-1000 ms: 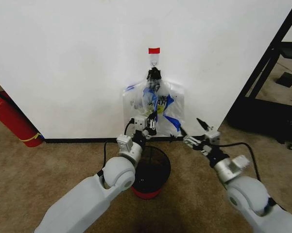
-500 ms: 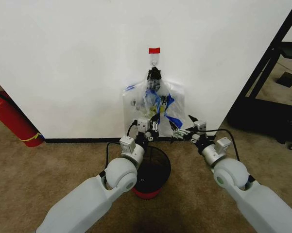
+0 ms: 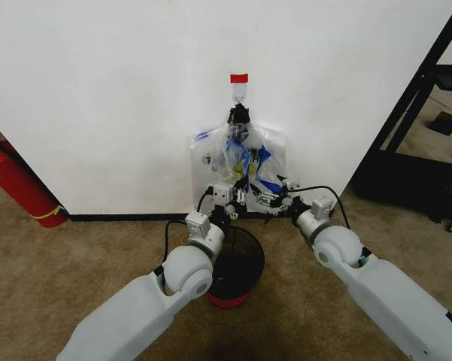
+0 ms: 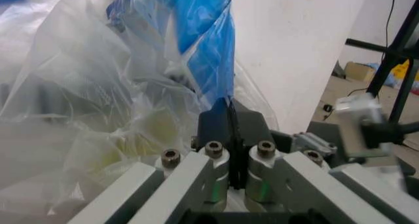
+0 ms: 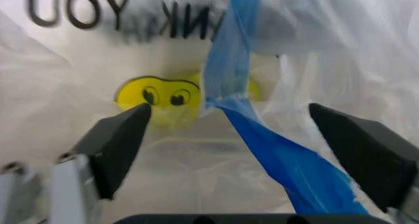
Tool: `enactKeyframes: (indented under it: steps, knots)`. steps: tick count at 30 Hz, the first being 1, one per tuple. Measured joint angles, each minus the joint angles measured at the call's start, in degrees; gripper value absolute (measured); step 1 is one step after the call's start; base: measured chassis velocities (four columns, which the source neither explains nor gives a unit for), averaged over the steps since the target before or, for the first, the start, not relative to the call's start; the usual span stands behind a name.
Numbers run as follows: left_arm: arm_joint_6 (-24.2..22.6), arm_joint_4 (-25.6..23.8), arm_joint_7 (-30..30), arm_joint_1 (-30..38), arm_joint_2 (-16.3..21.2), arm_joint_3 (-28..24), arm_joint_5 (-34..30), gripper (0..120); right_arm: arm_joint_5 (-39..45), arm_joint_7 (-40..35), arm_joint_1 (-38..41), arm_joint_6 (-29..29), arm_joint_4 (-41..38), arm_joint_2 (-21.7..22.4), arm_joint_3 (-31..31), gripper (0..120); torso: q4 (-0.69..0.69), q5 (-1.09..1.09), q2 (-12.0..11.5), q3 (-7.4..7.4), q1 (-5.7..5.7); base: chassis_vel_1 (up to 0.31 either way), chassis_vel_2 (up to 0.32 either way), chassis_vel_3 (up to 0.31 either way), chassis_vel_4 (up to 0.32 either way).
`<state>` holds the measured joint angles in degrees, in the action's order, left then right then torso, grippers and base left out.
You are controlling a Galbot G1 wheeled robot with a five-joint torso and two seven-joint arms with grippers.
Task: Pick up the garbage bag from the wall and place it over the trash bin.
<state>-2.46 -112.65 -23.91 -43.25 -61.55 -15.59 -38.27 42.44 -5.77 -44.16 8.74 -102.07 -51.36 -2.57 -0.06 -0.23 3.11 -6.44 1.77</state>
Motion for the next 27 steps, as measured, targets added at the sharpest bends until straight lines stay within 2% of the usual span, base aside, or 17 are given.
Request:
enactKeyframes:
  steps: [3,4,6,10,11,13,14,18,19,23,27]
  knots:
    - [0.0,-0.01,0.01,0.09,-0.11,-0.08,0.0,0,0.08,-0.62,1.15,0.7,0.67,-0.05,-0.95,80,0.0,-0.01,0.0,0.0,0.0,0.0,0.0,0.0,0.0]
    - [-0.01,-0.11,0.02,0.16,-0.12,-0.16,0.0,0,0.58,-1.79,2.25,2.08,1.39,-0.38,-1.56,70,0.0,0.0,0.0,0.0,0.0,0.0,0.0,0.0,0.0]
    - [-0.02,-0.15,0.03,0.16,-0.1,-0.18,0.0,0,0.79,-2.05,2.52,2.49,1.59,-0.46,-1.64,69,0.0,0.0,0.0,0.01,0.0,0.0,0.0,0.0,0.0]
    - [-0.07,-0.42,0.04,0.14,0.01,-0.23,-0.03,0,1.06,-3.15,3.57,5.84,2.47,-0.44,-2.41,51,0.0,0.0,0.0,0.0,0.0,0.0,0.0,0.0,0.0]
    - [-0.07,-0.42,0.04,0.14,0.01,-0.23,-0.03,0,1.06,-3.15,3.57,5.84,2.47,-0.44,-2.41,51,0.0,0.0,0.0,0.0,0.0,0.0,0.0,0.0,0.0]
    - [-0.13,-0.55,0.04,0.14,-0.07,-0.25,-0.05,0,0.86,-4.03,3.77,7.41,2.27,-0.59,-2.32,42,-0.01,0.0,0.0,0.01,0.0,0.0,0.0,0.0,0.0]
    - [-0.14,-0.55,0.03,0.14,-0.07,-0.27,-0.06,0,0.89,-4.2,3.83,7.67,2.19,-0.6,-2.28,41,0.0,0.0,0.0,0.01,0.0,0.0,0.0,0.0,0.0]
    - [-0.17,-0.55,-0.03,0.28,-0.08,-0.31,-0.21,0,1.55,-4.8,3.99,8.45,1.79,-0.04,-2.25,22,0.0,0.0,0.0,0.01,0.0,0.0,0.0,0.0,0.0]
    - [-0.17,-0.55,-0.03,0.28,-0.08,-0.31,-0.21,0,1.55,-4.8,3.99,8.45,1.79,-0.04,-2.25,22,0.0,0.0,0.0,0.01,0.0,0.0,0.0,0.0,0.0]
    - [-0.19,-0.78,-0.07,0.27,0.02,-0.24,-0.3,0,3.11,-5.7,3.82,9.82,1.17,0.29,-1.88,4,0.0,0.0,0.0,0.01,0.0,0.0,0.0,0.0,0.0]
    - [-0.19,-0.8,-0.12,0.29,0.06,-0.24,-0.31,0,4.03,-6.4,3.1,9.28,0.37,0.26,-0.8,0,0.0,0.0,0.0,0.01,0.0,0.0,0.0,0.0,0.0]
